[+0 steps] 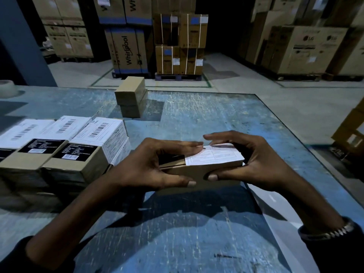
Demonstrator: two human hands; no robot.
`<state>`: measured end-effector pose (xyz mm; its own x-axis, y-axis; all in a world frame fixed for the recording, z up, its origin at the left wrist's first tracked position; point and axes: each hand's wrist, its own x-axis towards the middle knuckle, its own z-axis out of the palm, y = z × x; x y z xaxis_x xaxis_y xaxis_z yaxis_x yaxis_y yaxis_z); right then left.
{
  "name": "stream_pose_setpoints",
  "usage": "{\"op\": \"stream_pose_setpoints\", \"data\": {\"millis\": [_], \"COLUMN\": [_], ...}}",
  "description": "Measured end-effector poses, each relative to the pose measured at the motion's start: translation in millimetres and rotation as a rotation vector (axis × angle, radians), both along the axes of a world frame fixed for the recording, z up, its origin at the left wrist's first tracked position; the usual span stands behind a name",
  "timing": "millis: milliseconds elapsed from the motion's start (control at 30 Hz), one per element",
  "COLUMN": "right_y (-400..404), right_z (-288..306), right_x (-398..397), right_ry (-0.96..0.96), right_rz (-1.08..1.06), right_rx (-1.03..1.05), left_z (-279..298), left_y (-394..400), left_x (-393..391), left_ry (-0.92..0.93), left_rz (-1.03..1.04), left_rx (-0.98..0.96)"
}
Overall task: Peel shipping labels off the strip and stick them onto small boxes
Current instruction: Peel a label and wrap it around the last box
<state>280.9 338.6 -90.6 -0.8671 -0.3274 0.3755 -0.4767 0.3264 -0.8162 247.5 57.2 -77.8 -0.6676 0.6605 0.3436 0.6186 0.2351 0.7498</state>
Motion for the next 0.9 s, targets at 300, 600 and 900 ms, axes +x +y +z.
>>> {"op": "stream_pose_setpoints", "data": {"millis": [300,600,900], "right_y": [-2.1,3.3,-2.0], "right_z": [3.6,9.1,12.8], "right_x": [-0.2,5.4,7.2], "right_ry": [-0.089,-0.301,-0.229], "right_rz": [-0.006,0.089,-0.023], "right_rx": [-0.110,-0.012,0.001], "left_z": [7.4,6.9,7.9], "left_y": [2.4,12.8,10.4], "left_x": [11.6,15.2,7.2], "left_ry": [-0.208,-0.660,-0.780], "left_rz": [0.088,0.260,0.219], "left_rx": [0.205,0.438,0.394]}}
